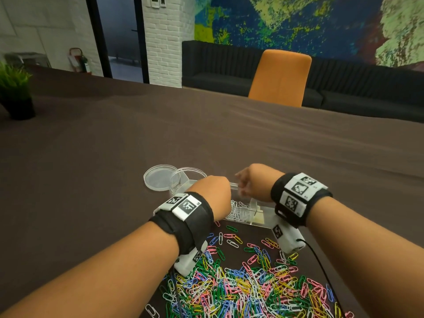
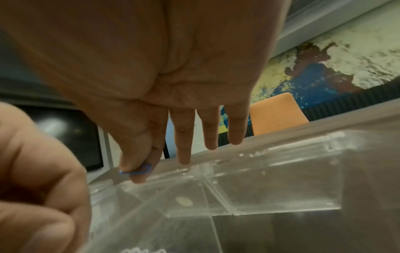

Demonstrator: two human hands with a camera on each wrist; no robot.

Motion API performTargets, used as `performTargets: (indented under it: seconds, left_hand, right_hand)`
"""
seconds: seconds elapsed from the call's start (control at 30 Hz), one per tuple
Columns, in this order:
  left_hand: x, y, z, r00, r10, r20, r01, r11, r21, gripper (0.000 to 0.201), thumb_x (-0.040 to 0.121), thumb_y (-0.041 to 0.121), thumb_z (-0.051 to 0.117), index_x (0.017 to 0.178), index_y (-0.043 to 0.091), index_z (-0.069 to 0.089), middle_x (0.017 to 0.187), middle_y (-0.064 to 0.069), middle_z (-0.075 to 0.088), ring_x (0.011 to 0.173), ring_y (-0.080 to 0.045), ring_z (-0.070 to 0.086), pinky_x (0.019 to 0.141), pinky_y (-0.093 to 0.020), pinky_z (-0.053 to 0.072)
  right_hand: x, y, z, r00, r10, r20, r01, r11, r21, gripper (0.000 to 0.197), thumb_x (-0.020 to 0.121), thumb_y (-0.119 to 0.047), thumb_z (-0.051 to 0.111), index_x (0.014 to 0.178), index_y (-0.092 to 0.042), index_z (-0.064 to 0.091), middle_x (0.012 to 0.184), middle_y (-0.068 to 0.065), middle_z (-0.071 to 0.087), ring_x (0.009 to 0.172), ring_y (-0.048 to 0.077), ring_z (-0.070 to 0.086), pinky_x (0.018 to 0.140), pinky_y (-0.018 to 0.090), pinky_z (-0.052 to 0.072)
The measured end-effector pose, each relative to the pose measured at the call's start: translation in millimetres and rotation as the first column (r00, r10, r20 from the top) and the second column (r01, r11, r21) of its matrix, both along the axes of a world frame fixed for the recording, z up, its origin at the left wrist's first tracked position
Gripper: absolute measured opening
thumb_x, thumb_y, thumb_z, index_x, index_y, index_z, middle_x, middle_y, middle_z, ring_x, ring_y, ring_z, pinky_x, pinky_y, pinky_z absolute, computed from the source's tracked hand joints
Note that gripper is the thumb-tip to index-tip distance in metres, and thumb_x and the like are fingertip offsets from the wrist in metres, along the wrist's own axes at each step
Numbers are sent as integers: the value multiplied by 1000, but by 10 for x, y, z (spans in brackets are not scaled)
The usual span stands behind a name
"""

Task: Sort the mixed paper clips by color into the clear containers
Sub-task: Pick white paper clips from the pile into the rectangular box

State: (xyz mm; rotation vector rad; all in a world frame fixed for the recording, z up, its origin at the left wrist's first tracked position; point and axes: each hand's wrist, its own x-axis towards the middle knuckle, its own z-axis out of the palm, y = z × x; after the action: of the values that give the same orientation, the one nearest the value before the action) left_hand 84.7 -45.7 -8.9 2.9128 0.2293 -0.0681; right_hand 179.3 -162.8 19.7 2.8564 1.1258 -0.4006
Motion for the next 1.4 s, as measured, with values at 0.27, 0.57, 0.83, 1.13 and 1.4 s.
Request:
performTargets:
  seconds: [0.27, 0.57, 0.83, 1.13, 1.4]
  left_hand:
    - [1, -7, -2, 1000, 13, -8, -13, 1000, 12, 11, 89, 18, 55, 91, 17, 66, 85, -4, 65, 79, -24, 63, 68, -31, 51]
    - [20, 36, -34, 1000, 2, -19, -2, 1000, -11, 16, 88, 16, 55, 92, 18, 70, 89, -2, 71, 84, -22, 66, 78, -35, 57]
    - [-260, 98, 146, 980, -79, 183, 78, 997, 15, 24, 95, 35, 49, 102, 31, 71, 94, 7, 72, 91, -21, 65, 77, -30, 51]
    - [-414, -6, -89, 974, -126, -187, 138, 989, 55, 31, 83, 48, 68, 73, 19, 69, 74, 1, 67, 73, -20, 64, 68, -30, 53]
    - [-440, 7, -74, 983, -121, -141, 109, 990, -88, 7, 81, 23, 70, 77, 18, 71, 82, 3, 73, 83, -19, 68, 77, -32, 57]
  right_hand:
    - [7, -136, 142, 977, -19, -211, 76, 961, 266, 14, 90, -23, 67, 88, -14, 77, 136, -8, 59, 114, 7, 57, 98, 28, 39]
    - [104, -383, 173, 986, -97, -136, 132, 951, 281, 13, 82, -27, 75, 70, -21, 75, 131, -12, 59, 104, 1, 53, 94, 29, 40]
    - [-117, -802, 168, 961, -63, 269, 9, 980, 198, 15, 88, -31, 60, 83, -28, 75, 109, -6, 61, 103, 23, 53, 90, 37, 47]
    - [-1047, -345, -90, 980, 196, -32, -198, 978, -72, 21, 93, -34, 60, 104, -20, 71, 94, 1, 69, 86, 20, 64, 75, 30, 52]
    - [-1055, -262, -247, 980, 198, -28, -199, 976, -88, 17, 92, -24, 55, 99, -17, 68, 84, 0, 62, 77, 23, 56, 68, 30, 48]
